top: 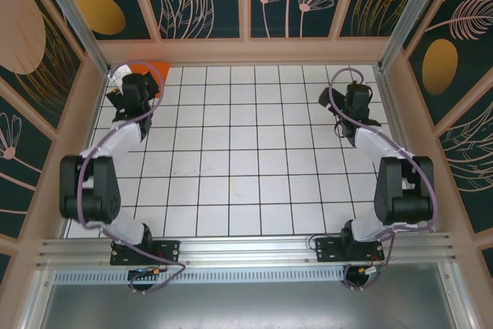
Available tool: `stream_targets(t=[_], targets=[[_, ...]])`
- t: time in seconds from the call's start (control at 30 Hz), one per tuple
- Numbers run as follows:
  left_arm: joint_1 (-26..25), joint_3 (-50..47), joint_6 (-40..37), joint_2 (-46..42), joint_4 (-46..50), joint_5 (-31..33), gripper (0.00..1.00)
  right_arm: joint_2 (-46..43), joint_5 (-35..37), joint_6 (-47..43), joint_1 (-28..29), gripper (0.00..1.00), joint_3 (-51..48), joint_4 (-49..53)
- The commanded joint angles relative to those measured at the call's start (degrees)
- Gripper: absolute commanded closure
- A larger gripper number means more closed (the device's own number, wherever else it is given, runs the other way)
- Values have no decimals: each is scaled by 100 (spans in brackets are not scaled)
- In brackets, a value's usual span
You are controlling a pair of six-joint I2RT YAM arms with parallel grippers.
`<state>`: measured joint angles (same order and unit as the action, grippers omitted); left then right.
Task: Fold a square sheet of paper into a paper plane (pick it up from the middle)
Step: Move the square sheet of paper to the center of the table.
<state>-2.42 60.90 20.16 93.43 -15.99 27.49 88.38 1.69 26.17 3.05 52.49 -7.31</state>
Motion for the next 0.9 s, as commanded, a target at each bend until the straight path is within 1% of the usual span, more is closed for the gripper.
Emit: stream_targets(t=[0.0,0.13,0.2,0.3,0.53,0.63,0.8,0.87], targets=[[68,987,372,878,1290,-351,1,226,-702,455,212,1,281,483],[196,2286,753,1963,1845,-1189,2,391,-1006,539,468,1,368,469],[206,2730,883,2361,1912,-1492,3,403,-1032,546,562,1,354,478],[206,3470,1124,2967,2092,-1764,4,368,-1103,603,601,1,286,491],[288,4628,1598,4096,2305,-2090,13,165,-1059,643,674,1,100,595],[285,4883,1690,4355,2479,-2020,14,83,-997,652,699,1,54,666],[281,5569,1711,4921,3312,-1887,18,61,-930,678,755,1,56,724],[288,5635,1723,5023,3458,-1870,18,64,-925,679,781,1,69,731]])
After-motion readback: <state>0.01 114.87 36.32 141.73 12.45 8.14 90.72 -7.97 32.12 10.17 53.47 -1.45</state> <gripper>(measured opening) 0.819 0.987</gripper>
